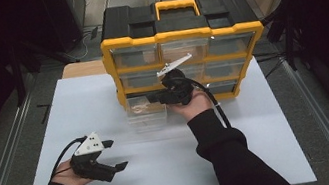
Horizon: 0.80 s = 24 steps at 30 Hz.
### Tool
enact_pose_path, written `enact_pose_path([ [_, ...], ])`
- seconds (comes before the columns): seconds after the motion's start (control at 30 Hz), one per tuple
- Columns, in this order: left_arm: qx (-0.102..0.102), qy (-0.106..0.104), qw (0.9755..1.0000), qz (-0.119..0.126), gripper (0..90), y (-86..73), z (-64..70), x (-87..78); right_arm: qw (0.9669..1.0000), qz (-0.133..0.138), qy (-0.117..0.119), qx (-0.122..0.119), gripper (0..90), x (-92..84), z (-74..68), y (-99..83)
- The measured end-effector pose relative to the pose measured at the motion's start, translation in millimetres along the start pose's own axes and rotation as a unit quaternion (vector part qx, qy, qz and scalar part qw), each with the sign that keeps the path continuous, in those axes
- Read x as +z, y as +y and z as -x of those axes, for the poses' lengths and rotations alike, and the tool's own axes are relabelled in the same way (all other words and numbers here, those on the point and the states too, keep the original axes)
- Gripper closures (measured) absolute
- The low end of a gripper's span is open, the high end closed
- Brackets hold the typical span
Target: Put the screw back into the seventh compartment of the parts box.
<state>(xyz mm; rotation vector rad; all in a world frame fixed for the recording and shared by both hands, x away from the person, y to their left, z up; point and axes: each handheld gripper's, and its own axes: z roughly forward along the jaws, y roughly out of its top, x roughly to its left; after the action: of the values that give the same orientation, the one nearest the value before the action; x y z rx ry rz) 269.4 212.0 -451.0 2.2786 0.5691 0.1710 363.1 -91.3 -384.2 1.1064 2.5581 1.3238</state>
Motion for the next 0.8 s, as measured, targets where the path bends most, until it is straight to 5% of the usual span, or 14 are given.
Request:
enact_pose_path([
  [0.8, -0.001, 0.000, 1.0000, 0.001, 14.1, -0.3, 0.2, -0.6, 0.9998, -0.006, -0.018, -0.003, 89.3, 26.3, -3.9, -3.8],
])
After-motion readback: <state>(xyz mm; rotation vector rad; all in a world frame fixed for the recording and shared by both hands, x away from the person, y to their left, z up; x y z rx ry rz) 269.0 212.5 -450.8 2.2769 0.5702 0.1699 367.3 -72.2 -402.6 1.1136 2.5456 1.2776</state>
